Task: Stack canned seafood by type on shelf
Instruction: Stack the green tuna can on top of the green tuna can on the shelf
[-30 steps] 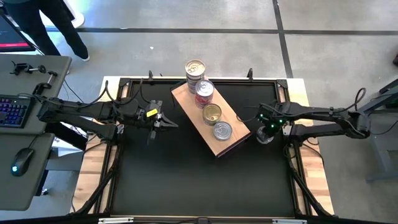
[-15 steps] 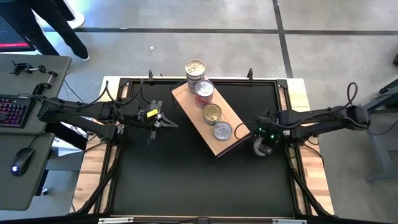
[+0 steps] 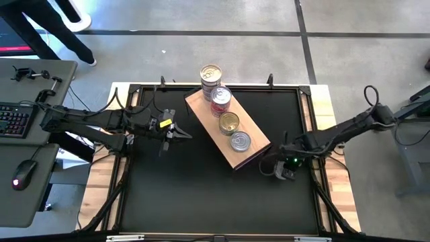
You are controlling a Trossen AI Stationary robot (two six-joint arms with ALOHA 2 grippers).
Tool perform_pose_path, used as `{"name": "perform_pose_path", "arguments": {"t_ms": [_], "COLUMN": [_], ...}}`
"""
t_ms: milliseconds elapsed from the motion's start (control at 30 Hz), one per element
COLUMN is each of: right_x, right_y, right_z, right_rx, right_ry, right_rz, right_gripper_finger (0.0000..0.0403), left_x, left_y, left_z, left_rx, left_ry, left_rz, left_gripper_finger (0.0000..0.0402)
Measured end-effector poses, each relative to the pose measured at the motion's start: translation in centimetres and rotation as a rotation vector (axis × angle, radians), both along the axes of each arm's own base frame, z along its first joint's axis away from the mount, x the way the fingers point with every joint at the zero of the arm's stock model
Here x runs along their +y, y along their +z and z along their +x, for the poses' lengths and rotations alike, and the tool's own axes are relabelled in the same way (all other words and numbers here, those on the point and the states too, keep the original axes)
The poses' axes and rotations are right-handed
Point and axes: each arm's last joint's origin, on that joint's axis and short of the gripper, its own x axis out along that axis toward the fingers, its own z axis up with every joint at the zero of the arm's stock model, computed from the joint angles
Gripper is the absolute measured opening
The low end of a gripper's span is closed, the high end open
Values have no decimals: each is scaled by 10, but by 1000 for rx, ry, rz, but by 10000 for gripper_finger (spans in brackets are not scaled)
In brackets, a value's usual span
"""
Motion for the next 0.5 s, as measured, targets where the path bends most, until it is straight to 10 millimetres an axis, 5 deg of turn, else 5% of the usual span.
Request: {"name": "perform_pose_path", "arguments": {"t_ms": [500], "right_x": [65], "right_y": [-5], "right_z": [9], "right_rx": [-178], "right_ry": [7], "right_rz": [67], "right_gripper_finger": [0], "left_x": [-1], "left_y": [-8], "left_z": [9], "left_rx": [51], "left_ry": [41], "left_rz": [-139], "left_gripper_finger": [0]}}
